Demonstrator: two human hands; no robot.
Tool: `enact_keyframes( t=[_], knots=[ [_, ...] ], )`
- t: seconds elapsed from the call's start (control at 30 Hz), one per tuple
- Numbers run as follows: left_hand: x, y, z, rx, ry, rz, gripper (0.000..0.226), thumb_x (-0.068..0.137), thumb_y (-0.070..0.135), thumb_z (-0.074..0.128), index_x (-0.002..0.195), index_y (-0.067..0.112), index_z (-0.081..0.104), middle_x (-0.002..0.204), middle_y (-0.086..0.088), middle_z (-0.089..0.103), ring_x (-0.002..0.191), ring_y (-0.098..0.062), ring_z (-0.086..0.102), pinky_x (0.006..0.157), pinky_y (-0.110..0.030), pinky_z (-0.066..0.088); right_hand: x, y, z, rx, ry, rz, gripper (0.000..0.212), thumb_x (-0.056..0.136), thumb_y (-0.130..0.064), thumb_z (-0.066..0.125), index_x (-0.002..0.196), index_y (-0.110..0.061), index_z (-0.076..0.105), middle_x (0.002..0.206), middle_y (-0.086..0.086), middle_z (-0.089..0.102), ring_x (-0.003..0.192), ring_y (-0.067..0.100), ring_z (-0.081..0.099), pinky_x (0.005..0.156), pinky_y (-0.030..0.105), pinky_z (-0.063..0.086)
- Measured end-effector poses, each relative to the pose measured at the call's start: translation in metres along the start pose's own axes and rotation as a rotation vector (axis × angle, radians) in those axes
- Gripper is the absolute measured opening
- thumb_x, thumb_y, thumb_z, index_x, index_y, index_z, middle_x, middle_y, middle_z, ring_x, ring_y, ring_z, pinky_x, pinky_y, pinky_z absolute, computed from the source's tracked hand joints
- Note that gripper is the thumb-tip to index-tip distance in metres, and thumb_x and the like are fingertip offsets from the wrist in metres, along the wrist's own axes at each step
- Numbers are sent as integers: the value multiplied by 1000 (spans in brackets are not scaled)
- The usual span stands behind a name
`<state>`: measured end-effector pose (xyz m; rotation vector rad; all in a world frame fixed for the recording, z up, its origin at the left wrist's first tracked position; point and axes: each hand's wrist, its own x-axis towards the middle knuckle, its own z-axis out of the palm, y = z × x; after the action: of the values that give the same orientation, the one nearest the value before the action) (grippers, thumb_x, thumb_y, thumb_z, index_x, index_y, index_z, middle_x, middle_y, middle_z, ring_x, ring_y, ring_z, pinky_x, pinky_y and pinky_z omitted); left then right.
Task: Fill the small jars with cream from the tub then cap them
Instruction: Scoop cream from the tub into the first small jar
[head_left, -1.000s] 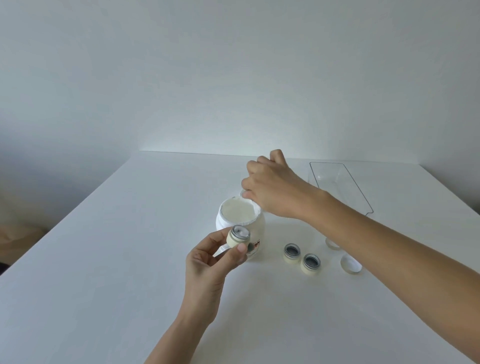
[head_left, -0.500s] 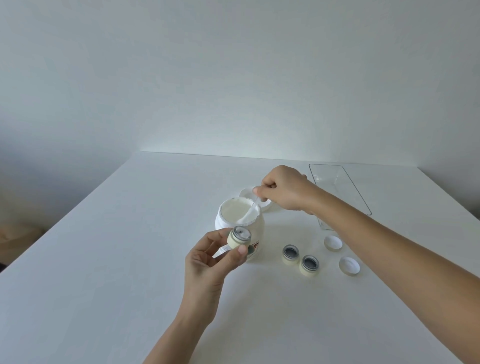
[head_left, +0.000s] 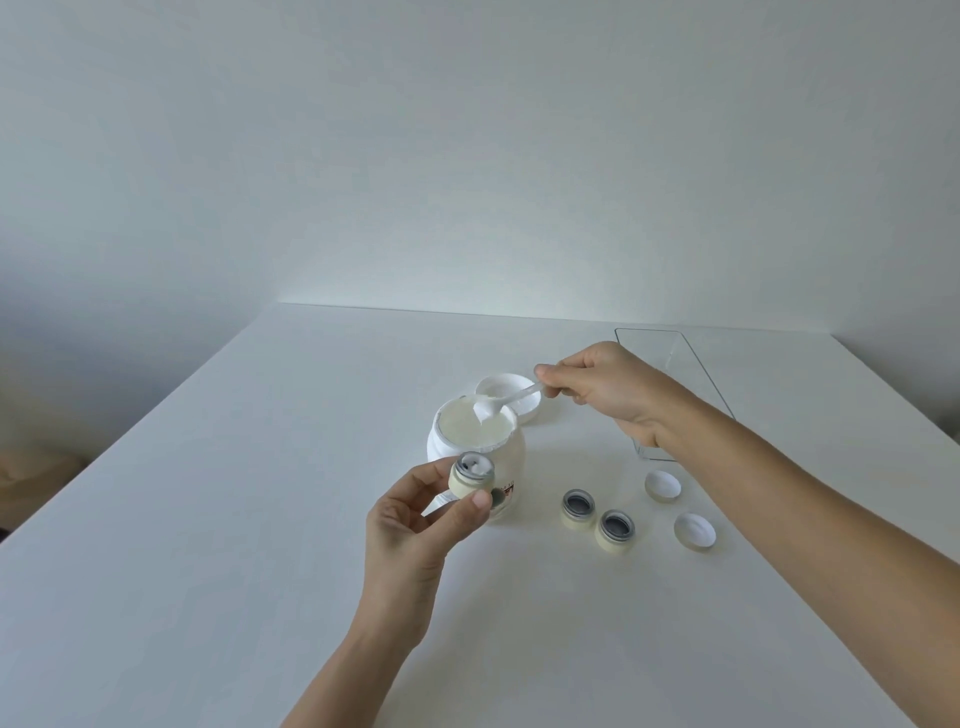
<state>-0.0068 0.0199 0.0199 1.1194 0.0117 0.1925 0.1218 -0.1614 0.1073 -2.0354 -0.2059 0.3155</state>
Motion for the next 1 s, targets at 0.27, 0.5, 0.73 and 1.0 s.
enact_keyframes(
  t=[0.27, 0.5, 0.73, 1.0],
  knots=[
    [0, -1, -1, 1, 1, -2, 39, 61, 20, 86, 96, 11, 74, 99, -6, 77, 92, -37, 74, 79, -29, 58, -27, -2, 14, -165, -5, -51, 34, 92, -35, 59, 63, -18, 64, 35, -22, 44, 47, -8, 46, 58, 21, 31],
    [0, -1, 0, 0, -2, -2, 36, 61, 19, 86, 95, 12, 75, 99, -7, 77, 90, -36, 74, 76, -27, 58, -37, -8, 5, -251, 73, -88, 37, 90, -38, 61, 59, -17, 65, 37, -11, 22, 41, 8, 24, 54, 27, 25],
    [0, -1, 0, -16, 25, -14, 33, 61, 23, 84, 91, 13, 76, 92, -8, 77, 87, -30, 75, 74, -25, 57, -49, -6, 9, -175, 253, -266, 36, 90, -37, 60, 64, -13, 66, 45, -9, 33, 44, 7, 31, 59, 25, 30],
    [0, -2, 0, -18, 35, -22, 30, 63, 26, 83, 88, 11, 76, 86, -10, 77, 84, -27, 75, 75, -26, 58, -66, 6, 37, -410, 638, -805, 20, 85, -29, 66, 69, -17, 68, 69, -10, 46, 68, 6, 43, 77, 38, 32]
  ],
)
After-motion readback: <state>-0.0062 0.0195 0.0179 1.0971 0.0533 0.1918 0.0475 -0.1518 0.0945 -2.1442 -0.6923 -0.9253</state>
